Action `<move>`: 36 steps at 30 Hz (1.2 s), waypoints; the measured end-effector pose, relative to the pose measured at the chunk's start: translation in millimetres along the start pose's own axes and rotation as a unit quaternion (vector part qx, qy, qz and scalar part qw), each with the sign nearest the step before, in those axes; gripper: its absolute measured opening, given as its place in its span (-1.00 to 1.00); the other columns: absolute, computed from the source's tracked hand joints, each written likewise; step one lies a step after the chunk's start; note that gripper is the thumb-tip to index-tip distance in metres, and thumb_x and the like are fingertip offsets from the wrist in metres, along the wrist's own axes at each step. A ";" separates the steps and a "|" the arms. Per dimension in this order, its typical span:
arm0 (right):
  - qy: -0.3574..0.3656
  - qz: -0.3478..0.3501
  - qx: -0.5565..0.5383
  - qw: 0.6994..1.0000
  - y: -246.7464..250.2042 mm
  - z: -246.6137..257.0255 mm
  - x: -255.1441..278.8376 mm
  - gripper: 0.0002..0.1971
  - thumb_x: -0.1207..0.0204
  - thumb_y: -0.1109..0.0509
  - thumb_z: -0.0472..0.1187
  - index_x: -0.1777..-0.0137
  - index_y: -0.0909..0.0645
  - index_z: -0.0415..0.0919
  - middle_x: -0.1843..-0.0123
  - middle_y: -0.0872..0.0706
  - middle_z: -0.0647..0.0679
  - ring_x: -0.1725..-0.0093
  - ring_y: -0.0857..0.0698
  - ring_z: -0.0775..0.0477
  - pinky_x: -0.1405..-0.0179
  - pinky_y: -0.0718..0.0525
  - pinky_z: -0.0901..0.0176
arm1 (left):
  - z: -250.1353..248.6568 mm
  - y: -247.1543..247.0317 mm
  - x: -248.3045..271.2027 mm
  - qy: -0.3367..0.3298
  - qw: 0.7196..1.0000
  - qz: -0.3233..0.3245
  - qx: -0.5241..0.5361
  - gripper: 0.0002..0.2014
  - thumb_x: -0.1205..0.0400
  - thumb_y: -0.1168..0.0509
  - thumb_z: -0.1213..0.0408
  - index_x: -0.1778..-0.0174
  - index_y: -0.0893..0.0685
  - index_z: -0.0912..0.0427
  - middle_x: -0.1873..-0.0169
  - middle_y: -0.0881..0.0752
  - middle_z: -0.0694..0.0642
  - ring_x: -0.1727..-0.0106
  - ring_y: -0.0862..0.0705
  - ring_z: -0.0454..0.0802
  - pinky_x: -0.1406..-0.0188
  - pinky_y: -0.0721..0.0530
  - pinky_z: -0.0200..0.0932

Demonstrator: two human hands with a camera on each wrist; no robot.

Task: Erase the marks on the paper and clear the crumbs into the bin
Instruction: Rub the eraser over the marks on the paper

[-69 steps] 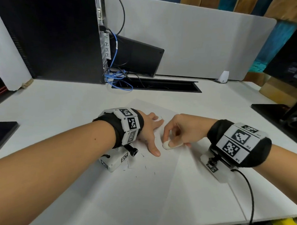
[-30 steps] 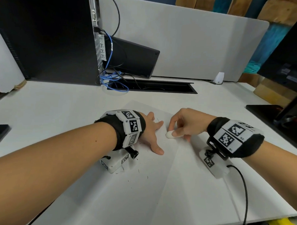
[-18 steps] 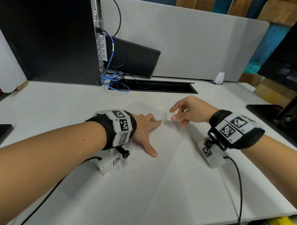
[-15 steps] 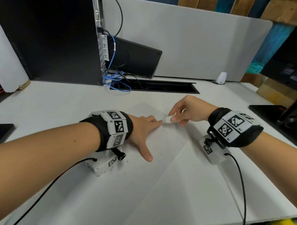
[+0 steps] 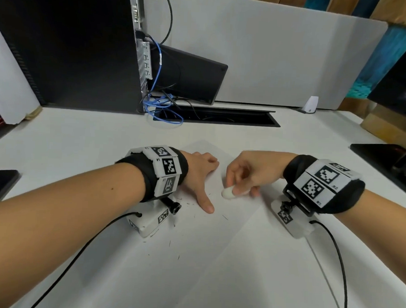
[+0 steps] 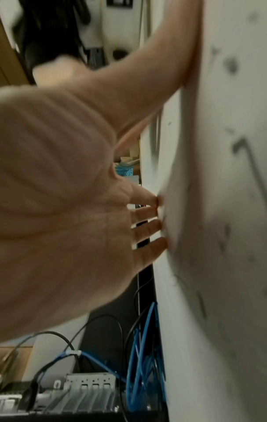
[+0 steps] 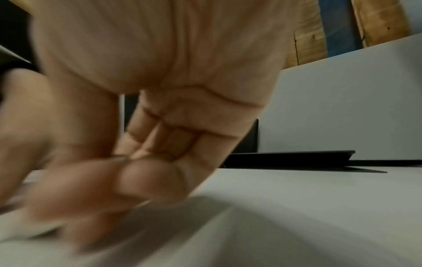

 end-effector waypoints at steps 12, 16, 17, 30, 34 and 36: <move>0.008 -0.074 0.035 0.997 2.0 -7.1 -3.7 -0.84 -0.42 -0.52 -0.12 0.15 -0.73 -0.22 0.42 -0.69 -0.08 0.55 -0.64 0.08 0.45 -0.55 0.45 | -0.2 2.3 1.3 0.005 1.000 0.012 -0.003 0.19 -0.32 -0.48 -0.22 -0.66 0.16 0.10 -0.63 0.07 -0.12 -0.63 -0.01 -0.04 -0.60 -0.20 0.08; -0.022 -0.142 0.071 0.987 12.6 -14.0 -4.9 -0.86 -0.44 -0.50 -0.07 0.20 -0.68 -0.13 0.45 -0.66 -0.02 0.55 -0.65 0.08 0.42 -0.55 0.42 | -2.0 2.9 0.5 0.003 1.000 0.013 -0.002 0.17 -0.33 -0.48 -0.21 -0.66 0.14 0.09 -0.63 0.05 -0.11 -0.62 -0.03 -0.03 -0.60 -0.20 0.09; -0.018 -0.117 0.060 0.991 9.7 -12.7 -3.8 -0.85 -0.43 -0.51 -0.07 0.19 -0.70 -0.15 0.45 -0.66 -0.01 0.53 -0.66 0.04 0.44 -0.55 0.43 | -1.8 3.1 -0.2 0.003 1.000 0.009 -0.001 0.17 -0.33 -0.48 -0.22 -0.66 0.13 0.09 -0.63 0.04 -0.11 -0.62 -0.03 -0.03 -0.60 -0.20 0.09; 0.038 -0.160 -0.177 0.970 24.3 -14.1 1.8 -0.79 -0.51 -0.35 -0.49 0.05 -0.44 -0.20 0.41 -0.72 -0.08 0.43 -0.76 0.09 0.25 -0.74 0.36 | 2.4 23.6 -9.3 -0.025 0.910 -0.207 0.359 -0.74 -0.54 -0.41 0.14 0.09 -0.74 0.31 0.37 -0.73 0.16 0.41 -0.61 -0.01 0.25 -0.60 -0.22; 0.019 -0.155 -0.160 0.975 25.1 -17.0 -4.1 -0.71 -0.45 -0.43 -0.46 0.00 -0.43 -0.16 0.24 -0.77 -0.11 0.19 -0.78 -0.12 0.08 -0.72 0.25 | 5.6 22.2 -14.3 0.008 0.909 -0.231 0.348 -0.84 -0.50 -0.46 0.20 0.35 -0.65 0.10 0.53 -0.66 0.03 0.51 -0.58 -0.15 0.37 -0.55 -0.31; -0.014 -0.136 -0.047 0.990 25.4 -23.9 -5.6 -0.64 -0.40 -0.52 -0.36 -0.11 -0.48 -0.12 -0.01 -0.74 -0.11 -0.09 -0.72 -0.18 -0.13 -0.63 0.16 | 10.1 20.2 -16.4 0.033 0.917 -0.236 0.321 -0.80 -0.48 -0.48 0.19 0.39 -0.61 0.07 0.58 -0.62 -0.01 0.58 -0.54 -0.24 0.42 -0.49 -0.33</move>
Point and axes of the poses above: each hand's wrist, its own x-axis away from the middle knuckle, its own y-axis out of the back of the hand, z = x × y, the point moved 2 cm from there along -x, towards the middle knuckle
